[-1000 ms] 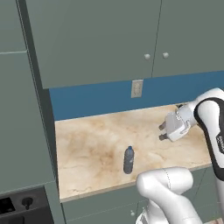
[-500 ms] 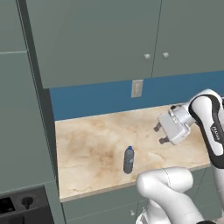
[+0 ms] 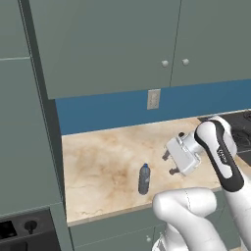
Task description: Place the drinks on the dining counter in a tight cluster.
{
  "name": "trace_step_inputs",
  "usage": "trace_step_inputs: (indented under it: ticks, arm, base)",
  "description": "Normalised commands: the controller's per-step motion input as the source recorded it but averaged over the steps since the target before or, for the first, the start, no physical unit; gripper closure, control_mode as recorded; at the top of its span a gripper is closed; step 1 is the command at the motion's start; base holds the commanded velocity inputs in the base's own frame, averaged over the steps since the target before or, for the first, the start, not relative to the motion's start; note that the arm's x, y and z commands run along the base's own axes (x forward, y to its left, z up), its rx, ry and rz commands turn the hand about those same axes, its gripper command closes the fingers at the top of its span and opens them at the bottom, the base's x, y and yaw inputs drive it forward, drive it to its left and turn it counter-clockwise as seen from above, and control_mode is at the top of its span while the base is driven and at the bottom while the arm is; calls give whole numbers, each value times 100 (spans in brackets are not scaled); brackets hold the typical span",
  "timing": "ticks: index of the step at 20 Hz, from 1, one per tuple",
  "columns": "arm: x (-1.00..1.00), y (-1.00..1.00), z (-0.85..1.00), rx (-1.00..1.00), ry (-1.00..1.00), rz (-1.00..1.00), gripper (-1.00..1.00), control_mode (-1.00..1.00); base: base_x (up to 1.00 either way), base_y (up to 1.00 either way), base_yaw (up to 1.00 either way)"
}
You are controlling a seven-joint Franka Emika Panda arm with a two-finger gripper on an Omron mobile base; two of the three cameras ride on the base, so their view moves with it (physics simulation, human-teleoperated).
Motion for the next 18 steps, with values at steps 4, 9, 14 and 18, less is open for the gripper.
trace_step_inputs:
  ticks: [4,9,14,18]
  arm:
    - [31,3,-32,0,0,7,-100,-100]
    - [12,-3,-1,0,0,1,-100,-100]
    - [26,0,0,0,0,0,-100,-100]
    - [26,0,0,0,1,0,-100,-100]
  base:
    - [0,0,0]
    - [0,0,0]
    - [0,0,0]
    - [0,0,0]
